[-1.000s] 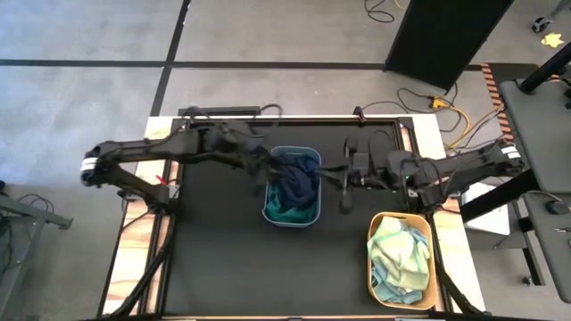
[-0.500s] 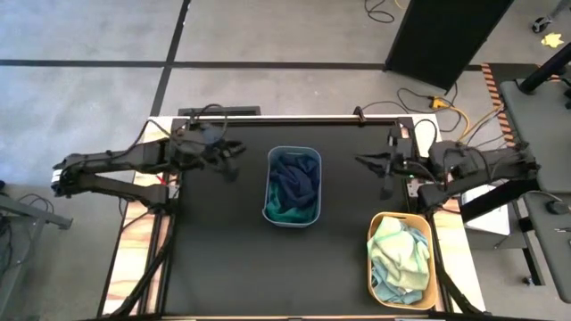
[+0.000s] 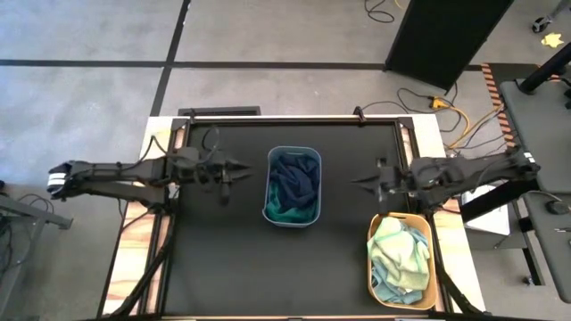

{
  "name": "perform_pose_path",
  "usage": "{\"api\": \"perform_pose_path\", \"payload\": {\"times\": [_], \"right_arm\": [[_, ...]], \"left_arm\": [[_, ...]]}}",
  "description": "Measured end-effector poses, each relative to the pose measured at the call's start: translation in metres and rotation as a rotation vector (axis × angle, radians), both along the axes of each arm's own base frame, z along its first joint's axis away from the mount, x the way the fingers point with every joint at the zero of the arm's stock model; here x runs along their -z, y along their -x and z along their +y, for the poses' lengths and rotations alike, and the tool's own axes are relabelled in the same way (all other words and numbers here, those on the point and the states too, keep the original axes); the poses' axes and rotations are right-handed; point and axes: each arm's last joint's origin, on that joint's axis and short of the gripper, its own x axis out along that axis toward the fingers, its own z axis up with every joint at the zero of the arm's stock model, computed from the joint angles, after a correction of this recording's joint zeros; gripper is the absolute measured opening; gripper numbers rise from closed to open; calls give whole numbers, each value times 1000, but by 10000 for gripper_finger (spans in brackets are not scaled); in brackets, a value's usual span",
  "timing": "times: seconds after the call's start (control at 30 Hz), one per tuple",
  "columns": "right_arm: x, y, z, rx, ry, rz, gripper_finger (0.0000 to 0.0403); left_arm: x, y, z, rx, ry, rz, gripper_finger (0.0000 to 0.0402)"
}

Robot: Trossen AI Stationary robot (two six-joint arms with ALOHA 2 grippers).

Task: Sort microfiber towel by color & place in baskets
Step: Return to Home Position

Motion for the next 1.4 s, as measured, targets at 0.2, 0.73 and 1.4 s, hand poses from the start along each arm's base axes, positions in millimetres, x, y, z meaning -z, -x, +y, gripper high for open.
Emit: {"api": "perform_pose_path", "payload": {"times": [0.2, 0.73, 1.4], "right_arm": [[43, -9, 0, 68, -21, 135, 13], [98, 36, -16, -27, 69, -15, 13], [151, 63, -19, 3, -147, -281, 13]], "left_arm": [[51, 13, -1, -89, 219, 52, 105], [97, 42, -6, 64, -117, -193, 105], [104, 79, -9, 41, -174, -336, 105]]}}
